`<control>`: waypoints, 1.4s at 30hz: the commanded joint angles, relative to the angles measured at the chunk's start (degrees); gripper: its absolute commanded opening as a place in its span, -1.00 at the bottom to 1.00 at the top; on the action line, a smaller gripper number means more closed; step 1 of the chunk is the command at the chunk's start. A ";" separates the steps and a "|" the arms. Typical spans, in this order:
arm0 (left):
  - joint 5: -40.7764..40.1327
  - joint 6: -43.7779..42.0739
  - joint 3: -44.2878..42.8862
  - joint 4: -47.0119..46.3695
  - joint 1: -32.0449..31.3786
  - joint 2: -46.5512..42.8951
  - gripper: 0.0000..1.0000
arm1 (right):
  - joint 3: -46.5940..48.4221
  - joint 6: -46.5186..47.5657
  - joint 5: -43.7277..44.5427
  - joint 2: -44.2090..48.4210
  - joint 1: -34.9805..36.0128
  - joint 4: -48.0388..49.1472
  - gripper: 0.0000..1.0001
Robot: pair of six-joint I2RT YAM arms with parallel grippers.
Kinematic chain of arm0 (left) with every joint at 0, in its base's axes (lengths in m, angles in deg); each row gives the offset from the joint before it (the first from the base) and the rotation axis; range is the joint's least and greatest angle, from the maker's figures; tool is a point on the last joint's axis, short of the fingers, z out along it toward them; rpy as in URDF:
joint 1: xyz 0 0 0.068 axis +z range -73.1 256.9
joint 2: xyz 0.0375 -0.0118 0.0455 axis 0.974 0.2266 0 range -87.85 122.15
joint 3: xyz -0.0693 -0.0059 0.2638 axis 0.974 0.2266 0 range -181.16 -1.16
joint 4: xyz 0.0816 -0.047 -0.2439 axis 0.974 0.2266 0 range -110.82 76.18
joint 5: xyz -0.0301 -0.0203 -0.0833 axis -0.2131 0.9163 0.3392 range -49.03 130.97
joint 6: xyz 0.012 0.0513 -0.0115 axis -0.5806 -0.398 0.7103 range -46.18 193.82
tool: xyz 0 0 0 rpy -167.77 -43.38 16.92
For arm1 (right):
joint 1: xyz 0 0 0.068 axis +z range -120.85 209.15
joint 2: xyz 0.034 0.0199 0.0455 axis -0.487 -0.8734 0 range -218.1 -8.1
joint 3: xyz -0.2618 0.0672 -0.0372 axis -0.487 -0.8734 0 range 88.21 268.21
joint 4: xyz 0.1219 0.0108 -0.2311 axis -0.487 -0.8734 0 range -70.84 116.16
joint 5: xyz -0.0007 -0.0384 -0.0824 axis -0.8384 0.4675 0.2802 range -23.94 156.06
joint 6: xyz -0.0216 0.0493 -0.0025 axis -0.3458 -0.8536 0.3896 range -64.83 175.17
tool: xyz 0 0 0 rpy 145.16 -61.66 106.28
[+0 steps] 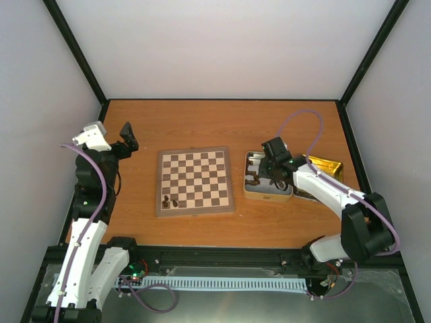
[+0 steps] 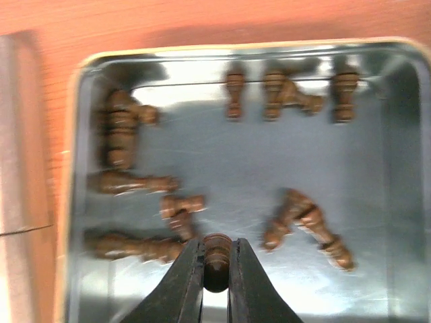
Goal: Set up the chess pieces on the board
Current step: Pick up the chess piece from the storage box, then place the chess piece on the chessboard.
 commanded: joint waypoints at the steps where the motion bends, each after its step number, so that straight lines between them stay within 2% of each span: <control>1: 0.27 0.40 -0.26 -0.43 0.63 -0.72 0.99 | 3.44 0.09 -5.57 0.56 5.89 3.15 -0.84; 8: 0.40 0.47 -0.21 -0.41 0.56 -0.90 0.99 | 11.96 -0.97 -5.69 -8.12 22.59 3.58 -0.84; 16: 0.15 0.43 -0.16 -0.34 0.68 -1.22 1.00 | 20.51 1.17 -10.28 -20.87 35.29 5.53 -0.84; 21: -0.05 0.40 -0.11 -0.34 0.72 -1.51 1.00 | 24.01 1.42 -11.22 -25.42 37.42 6.55 -0.84; 27: -0.06 0.40 -0.10 -0.47 0.70 -1.52 1.00 | 29.81 -0.06 -7.76 -30.49 37.48 4.92 -0.84; 33: -0.24 0.40 -0.12 -0.34 0.69 -1.75 0.99 | 36.23 0.53 -10.14 -36.49 37.76 3.15 -0.83; 42: -0.23 0.31 -0.10 -0.32 0.68 -1.78 0.99 | 39.67 1.99 -11.28 -39.78 38.73 2.97 -0.80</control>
